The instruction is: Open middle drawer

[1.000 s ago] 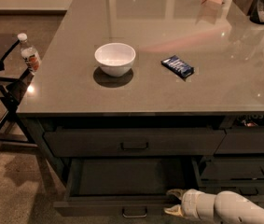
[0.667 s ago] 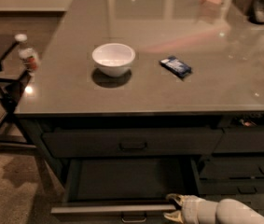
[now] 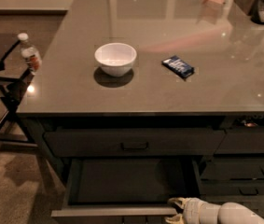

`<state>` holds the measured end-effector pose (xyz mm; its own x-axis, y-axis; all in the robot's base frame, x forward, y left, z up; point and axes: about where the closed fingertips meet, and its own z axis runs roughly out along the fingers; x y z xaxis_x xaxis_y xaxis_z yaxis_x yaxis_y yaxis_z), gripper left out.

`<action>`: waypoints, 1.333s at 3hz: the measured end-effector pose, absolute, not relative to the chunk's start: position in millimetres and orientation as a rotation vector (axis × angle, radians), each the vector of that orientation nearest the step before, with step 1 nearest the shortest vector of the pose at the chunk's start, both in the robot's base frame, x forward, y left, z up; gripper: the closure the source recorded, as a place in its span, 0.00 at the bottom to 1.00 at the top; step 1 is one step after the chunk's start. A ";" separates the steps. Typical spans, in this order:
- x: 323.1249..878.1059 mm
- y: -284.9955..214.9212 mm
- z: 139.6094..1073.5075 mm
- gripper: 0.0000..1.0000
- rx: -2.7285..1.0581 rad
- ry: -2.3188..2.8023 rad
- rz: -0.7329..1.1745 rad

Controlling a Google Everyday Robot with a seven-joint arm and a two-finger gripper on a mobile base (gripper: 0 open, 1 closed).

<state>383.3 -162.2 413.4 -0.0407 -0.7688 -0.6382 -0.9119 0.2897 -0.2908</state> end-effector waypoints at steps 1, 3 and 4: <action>383.4 -162.2 413.9 0.84 -1.511 1.837 0.251; 383.4 -162.2 413.9 0.37 -1.511 1.837 0.251; 383.4 -162.2 413.9 0.14 -1.511 1.837 0.251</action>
Offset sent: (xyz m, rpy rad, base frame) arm 0.0000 0.0000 0.0005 -0.0001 -0.0001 0.0000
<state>383.4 -162.2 413.9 -0.0406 -0.7688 -0.6382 -0.9119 0.2895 -0.2908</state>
